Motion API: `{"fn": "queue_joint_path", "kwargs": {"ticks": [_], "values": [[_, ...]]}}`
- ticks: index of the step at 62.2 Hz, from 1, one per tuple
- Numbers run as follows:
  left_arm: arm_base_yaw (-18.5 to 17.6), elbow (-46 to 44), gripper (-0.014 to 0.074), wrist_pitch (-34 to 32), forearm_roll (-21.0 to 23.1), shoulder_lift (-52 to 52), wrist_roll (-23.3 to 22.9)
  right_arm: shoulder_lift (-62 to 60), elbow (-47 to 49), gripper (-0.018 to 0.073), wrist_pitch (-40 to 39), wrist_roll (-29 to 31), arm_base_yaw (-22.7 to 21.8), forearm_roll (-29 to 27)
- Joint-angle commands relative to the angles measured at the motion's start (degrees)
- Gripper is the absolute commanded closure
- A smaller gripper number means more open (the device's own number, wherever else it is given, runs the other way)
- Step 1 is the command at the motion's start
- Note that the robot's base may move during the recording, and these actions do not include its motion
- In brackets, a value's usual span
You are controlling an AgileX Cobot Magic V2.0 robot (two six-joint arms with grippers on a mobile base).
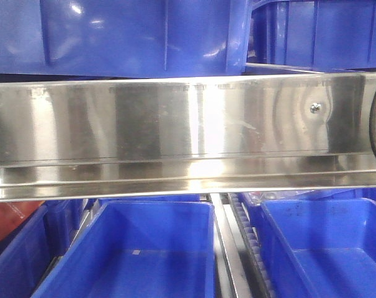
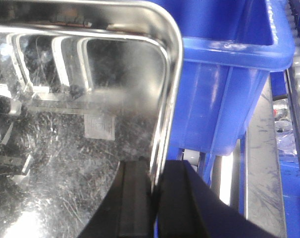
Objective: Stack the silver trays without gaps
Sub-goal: 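Hold the tray with both grippers and pull it back from the shelf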
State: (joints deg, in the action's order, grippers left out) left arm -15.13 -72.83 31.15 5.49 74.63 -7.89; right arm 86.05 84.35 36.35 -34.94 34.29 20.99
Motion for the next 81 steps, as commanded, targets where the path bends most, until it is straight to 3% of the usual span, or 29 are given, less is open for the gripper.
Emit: {"fn": "queue_joint_path", "kwargs": {"ticks": [1, 81], "values": [[-0.10, -0.43, 0.0606, -2.72, 0.00, -0.82, -0.26, -0.97, 0.21, 0.0627, -2.10, 0.96, 0.14, 1.16], [-0.10, -0.43, 0.0606, -2.72, 0.00, -0.82, -0.26, -0.97, 0.21, 0.0627, -2.10, 0.96, 0.14, 1.16]]}}
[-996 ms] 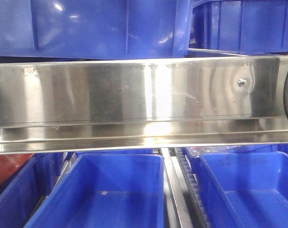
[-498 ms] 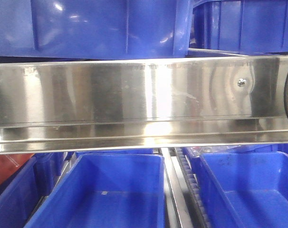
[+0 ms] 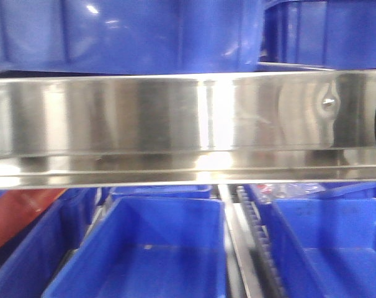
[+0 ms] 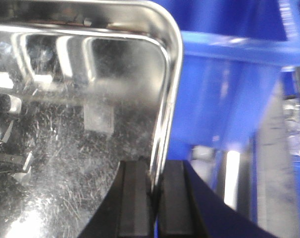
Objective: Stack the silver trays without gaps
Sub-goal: 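Hold the tray with both grippers and pull it back from the shelf, then hold the tray in both grippers while driving to the other shelf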
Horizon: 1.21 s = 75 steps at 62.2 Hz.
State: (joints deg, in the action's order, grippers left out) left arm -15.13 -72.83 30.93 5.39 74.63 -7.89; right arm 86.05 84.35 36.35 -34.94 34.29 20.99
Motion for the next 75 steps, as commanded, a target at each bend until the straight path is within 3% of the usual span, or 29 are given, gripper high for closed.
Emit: {"fn": "queue_joint_path", "kwargs": {"ticks": [1, 75], "values": [[-0.10, -0.43, 0.0606, -2.50, 0.10, -0.82, -0.26, -0.97, 0.21, 0.0627, -2.10, 0.96, 0.14, 1.16], [-0.10, -0.43, 0.0606, -2.50, 0.10, -0.82, -0.26, -0.97, 0.21, 0.0627, -2.10, 0.96, 0.14, 1.16]]}}
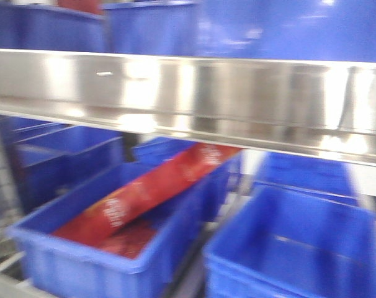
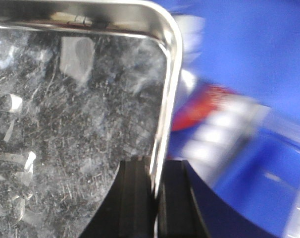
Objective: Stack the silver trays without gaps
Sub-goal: 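Hold the tray in both grippers while driving to the other shelf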
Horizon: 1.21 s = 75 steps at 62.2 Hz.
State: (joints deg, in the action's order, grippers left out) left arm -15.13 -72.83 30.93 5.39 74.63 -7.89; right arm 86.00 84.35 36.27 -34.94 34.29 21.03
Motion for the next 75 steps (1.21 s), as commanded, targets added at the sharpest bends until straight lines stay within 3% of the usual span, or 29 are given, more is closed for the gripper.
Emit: {"fn": "queue_joint_path", "kwargs": {"ticks": [1, 75], "values": [[-0.10, -0.43, 0.0606, -2.50, 0.10, -0.82, -0.26, -0.92, 0.21, 0.0627, -2.02, 0.96, 0.14, 1.12], [-0.10, -0.43, 0.0606, -2.50, 0.10, -0.82, -0.26, -0.92, 0.21, 0.0627, -2.02, 0.96, 0.14, 1.12]]}}
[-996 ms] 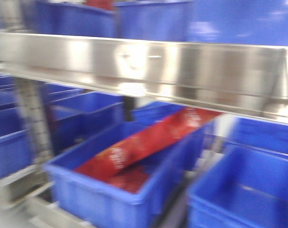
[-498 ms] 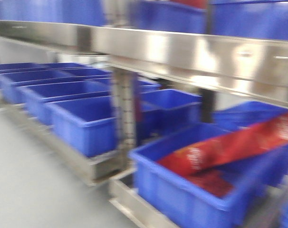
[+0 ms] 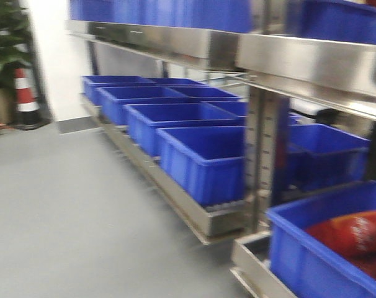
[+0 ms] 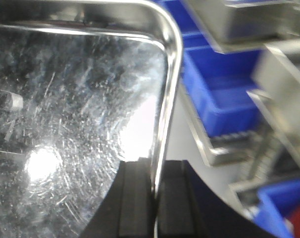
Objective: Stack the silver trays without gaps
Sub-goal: 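Hold the tray in both grippers while driving to the other shelf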
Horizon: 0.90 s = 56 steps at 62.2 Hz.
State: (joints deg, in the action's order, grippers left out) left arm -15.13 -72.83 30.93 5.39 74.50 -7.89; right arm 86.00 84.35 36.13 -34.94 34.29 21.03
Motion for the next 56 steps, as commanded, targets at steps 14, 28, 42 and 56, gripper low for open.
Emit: {"fn": "queue_joint_path", "kwargs": {"ticks": [14, 28, 42, 56], "values": [[-0.10, -0.43, 0.0606, -2.50, 0.10, -0.69, -0.26, -0.92, 0.21, 0.0627, -1.88, 0.96, 0.14, 1.12], [-0.10, -0.43, 0.0606, -2.50, 0.10, -0.69, -0.26, -0.92, 0.21, 0.0627, -1.88, 0.96, 0.14, 1.12], [-0.10, -0.43, 0.0606, -2.50, 0.10, -0.69, -0.26, -0.92, 0.21, 0.0627, -1.88, 0.96, 0.14, 1.12], [-0.10, -0.43, 0.0606, -2.50, 0.10, -0.69, -0.26, -0.92, 0.21, 0.0627, -1.88, 0.96, 0.14, 1.12]]}}
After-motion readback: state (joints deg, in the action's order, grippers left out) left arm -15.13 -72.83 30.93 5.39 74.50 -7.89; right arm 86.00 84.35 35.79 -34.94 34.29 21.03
